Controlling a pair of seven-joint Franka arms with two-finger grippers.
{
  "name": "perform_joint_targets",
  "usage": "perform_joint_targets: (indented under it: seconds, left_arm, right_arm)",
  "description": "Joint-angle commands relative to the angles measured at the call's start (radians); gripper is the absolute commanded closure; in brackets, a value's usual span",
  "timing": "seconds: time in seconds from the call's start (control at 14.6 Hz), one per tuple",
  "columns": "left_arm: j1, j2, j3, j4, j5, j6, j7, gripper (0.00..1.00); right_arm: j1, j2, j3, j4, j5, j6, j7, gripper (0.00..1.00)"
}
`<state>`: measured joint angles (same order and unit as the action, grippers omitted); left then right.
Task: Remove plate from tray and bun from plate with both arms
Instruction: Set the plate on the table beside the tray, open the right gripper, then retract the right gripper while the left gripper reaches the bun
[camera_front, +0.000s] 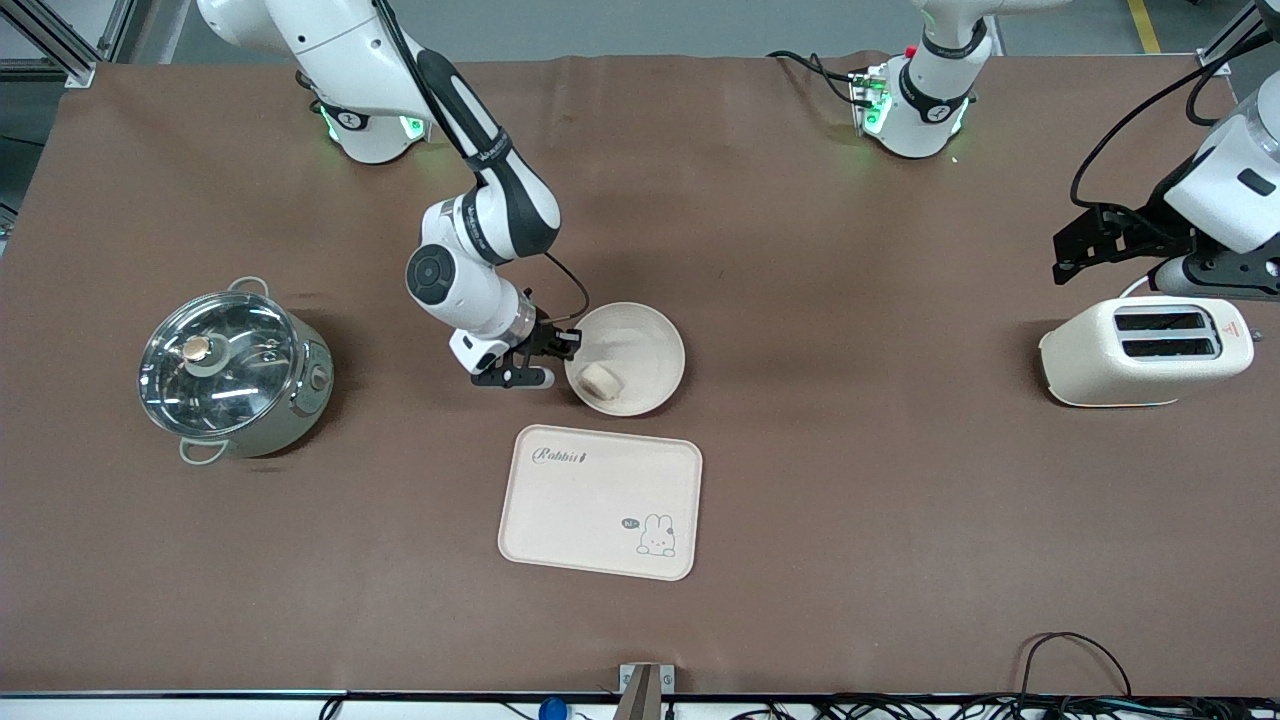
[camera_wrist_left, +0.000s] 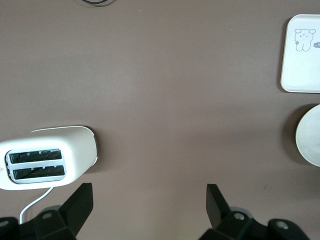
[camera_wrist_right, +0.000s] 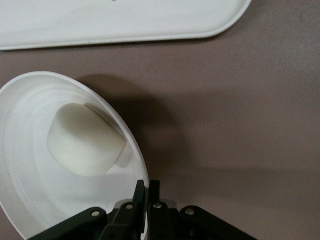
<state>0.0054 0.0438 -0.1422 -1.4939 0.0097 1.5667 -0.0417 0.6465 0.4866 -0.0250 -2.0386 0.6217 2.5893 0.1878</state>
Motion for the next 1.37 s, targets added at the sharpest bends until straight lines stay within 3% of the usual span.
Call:
perform_joint_targets:
  seconds: [0.0, 0.21, 0.27, 0.34, 0.48, 0.55, 0.68, 0.75, 0.96, 1.09, 1.3]
  left_arm:
    - [0.002, -0.005, -0.005, 0.006, 0.015, -0.017, -0.006, 0.0]
    - [0.002, -0.004, -0.005, 0.006, 0.016, -0.031, -0.01, 0.0]
    - [0.001, -0.004, -0.004, 0.006, 0.016, -0.034, -0.01, 0.0]
    - [0.001, -0.004, -0.005, 0.006, 0.016, -0.04, -0.01, 0.0]
    - [0.002, -0.002, -0.007, 0.006, 0.015, -0.045, -0.032, 0.0]
    - [0.004, -0.002, -0.008, 0.006, 0.015, -0.045, -0.038, 0.0]
    - [0.004, -0.002, -0.008, 0.006, 0.015, -0.045, -0.056, 0.0]
    - [0.002, -0.004, -0.01, 0.006, 0.015, -0.045, -0.069, 0.0]
    - [-0.01, -0.002, -0.02, 0.012, -0.004, -0.045, -0.144, 0.0]
    - [-0.015, 0.01, -0.054, 0.009, -0.098, -0.028, -0.275, 0.0]
    - [-0.069, 0.111, -0.121, 0.009, -0.174, 0.103, -0.478, 0.0]
  right_arm:
    - [-0.007, -0.046, 0.002, -0.045, 0.027, 0.009, -0.024, 1.0]
    - [0.002, -0.049, 0.005, -0.071, 0.027, 0.012, -0.024, 1.0]
    - [0.002, -0.048, 0.005, -0.071, 0.027, 0.011, -0.022, 0.95]
    - [0.001, -0.046, 0.005, -0.071, 0.027, 0.011, -0.022, 0.86]
    - [-0.004, -0.045, 0.004, -0.071, 0.027, 0.009, -0.015, 0.51]
    - [-0.008, -0.045, 0.004, -0.071, 0.027, 0.002, -0.013, 0.42]
    - [-0.016, -0.06, 0.005, -0.069, 0.027, -0.011, -0.005, 0.1]
    - [-0.022, -0.08, 0.004, -0.063, 0.027, -0.041, 0.008, 0.0]
    - [-0.071, -0.14, -0.004, -0.026, 0.026, -0.113, 0.004, 0.0]
    - [-0.123, -0.175, -0.009, -0.012, 0.013, -0.18, 0.001, 0.0]
    - [-0.272, -0.273, -0.039, -0.009, -0.058, -0.347, -0.135, 0.0]
